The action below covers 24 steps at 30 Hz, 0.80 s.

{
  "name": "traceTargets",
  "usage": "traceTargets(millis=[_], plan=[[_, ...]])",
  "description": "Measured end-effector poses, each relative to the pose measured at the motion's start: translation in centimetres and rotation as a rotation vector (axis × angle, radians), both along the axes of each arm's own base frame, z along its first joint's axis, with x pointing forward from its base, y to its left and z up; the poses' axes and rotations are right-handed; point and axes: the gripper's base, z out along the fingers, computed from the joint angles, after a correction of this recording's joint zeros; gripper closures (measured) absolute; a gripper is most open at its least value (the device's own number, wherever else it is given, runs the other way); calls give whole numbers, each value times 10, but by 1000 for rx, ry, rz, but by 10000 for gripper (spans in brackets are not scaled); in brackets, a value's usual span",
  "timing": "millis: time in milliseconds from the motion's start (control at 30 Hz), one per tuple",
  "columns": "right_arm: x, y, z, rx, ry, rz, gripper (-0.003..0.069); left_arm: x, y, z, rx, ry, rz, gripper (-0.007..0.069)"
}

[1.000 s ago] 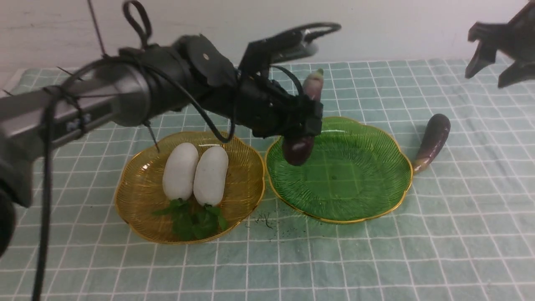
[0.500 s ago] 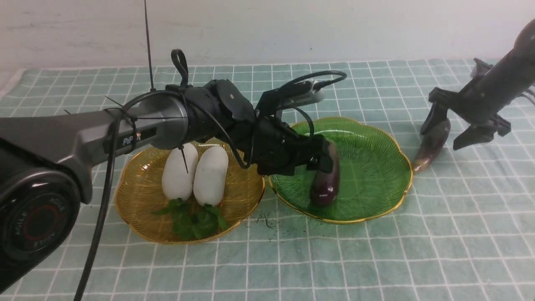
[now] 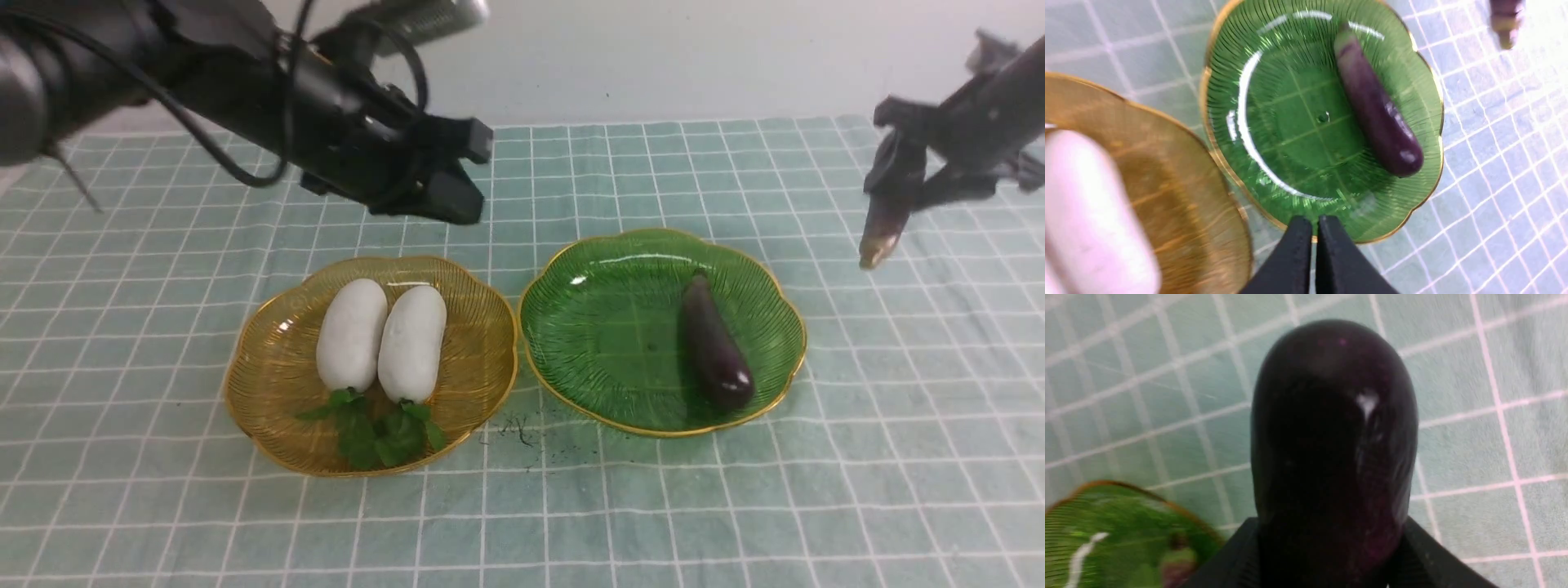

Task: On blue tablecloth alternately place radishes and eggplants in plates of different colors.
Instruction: 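Put the eggplants into the green plate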

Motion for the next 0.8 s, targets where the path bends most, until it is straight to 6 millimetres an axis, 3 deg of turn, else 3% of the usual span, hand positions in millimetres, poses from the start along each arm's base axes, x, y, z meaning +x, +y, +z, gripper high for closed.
traceTargets(millis=[33, 100, 133, 200, 267, 400, 533, 567, 633, 733, 800], plan=[[-9, 6, 27, 9, -58, 8, 309, -12, 10, 18, 33, -45, 0, 631], [-19, 17, 55, 19, -118, 26, 309, -29, 22, 39, 83, -101, 11, 632], [-29, 32, 79, 27, -172, 58, 309, -47, 33, 58, 133, -149, 35, 632], [-36, 56, 92, 35, -200, 113, 309, -66, 43, 76, 176, -187, 71, 632], [-39, 88, 93, 28, -205, 206, 309, -90, 56, 92, 236, -225, 124, 632], [-36, 142, 63, 12, -132, 337, 309, -130, 71, 98, 281, -248, 186, 632], [-29, 184, 15, 8, -27, 426, 309, -171, 82, 84, 288, -239, 204, 632], [-25, 194, -6, 7, 16, 444, 309, -186, 85, 73, 285, -221, 212, 632], [-20, 204, -36, 15, 89, 433, 295, -205, 90, 64, 277, -221, 225, 632], [-17, 206, -54, 22, 139, 405, 242, -223, 93, 54, 270, -221, 234, 632], [-16, 206, -62, 21, 160, 387, 162, -236, 96, 48, 265, -231, 241, 632]])
